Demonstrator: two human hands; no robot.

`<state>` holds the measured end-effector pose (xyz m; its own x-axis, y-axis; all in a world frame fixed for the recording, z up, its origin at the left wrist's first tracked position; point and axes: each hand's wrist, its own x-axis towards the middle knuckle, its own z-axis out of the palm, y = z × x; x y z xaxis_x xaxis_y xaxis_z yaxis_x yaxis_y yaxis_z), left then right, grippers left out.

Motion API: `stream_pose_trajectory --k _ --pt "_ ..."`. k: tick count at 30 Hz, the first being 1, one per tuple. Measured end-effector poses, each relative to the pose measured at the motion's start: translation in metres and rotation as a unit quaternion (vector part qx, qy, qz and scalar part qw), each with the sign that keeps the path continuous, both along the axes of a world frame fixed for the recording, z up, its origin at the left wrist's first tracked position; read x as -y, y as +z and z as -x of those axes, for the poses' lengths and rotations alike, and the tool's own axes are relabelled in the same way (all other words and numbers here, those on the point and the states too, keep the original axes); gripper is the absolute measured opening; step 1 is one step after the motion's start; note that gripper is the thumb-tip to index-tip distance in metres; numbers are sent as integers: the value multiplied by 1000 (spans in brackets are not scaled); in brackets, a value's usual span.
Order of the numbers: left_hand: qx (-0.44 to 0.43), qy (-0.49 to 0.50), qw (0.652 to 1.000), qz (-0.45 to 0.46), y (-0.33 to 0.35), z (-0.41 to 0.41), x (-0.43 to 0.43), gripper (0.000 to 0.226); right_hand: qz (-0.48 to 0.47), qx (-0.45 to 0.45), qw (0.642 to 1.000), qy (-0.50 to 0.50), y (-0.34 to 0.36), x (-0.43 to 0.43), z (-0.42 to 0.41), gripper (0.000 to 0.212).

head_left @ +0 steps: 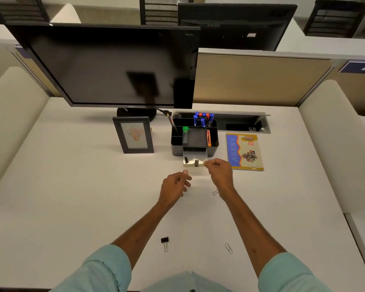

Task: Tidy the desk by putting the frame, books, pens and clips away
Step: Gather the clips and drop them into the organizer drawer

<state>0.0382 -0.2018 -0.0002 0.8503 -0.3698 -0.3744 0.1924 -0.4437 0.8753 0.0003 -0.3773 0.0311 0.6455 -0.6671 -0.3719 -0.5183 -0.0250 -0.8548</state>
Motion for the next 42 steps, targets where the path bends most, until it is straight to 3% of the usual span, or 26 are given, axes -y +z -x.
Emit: stream_pose_trajectory --k 6,15,21,26,33,42 --pt "107 -145 974 -137 -15 -14 -6 32 98 -69 993 4 2 -1 -51 19" --pt "182 -211 945 -171 -28 -19 -10 26 157 -149 976 19 -9 -8 -71 19" --pt "233 -222 927 -192 -29 -9 -2 28 192 -96 977 5 -5 -5 -57 18" --pt "250 -245 913 -210 -24 14 19 34 159 -35 986 -43 0 19 -20 19" --pt "268 -294 892 -214 -18 41 70 40 110 -97 987 -60 -19 59 63 17" --pt "312 -394 820 -274 -16 37 114 42 58 -134 989 -11 -37 74 124 15"
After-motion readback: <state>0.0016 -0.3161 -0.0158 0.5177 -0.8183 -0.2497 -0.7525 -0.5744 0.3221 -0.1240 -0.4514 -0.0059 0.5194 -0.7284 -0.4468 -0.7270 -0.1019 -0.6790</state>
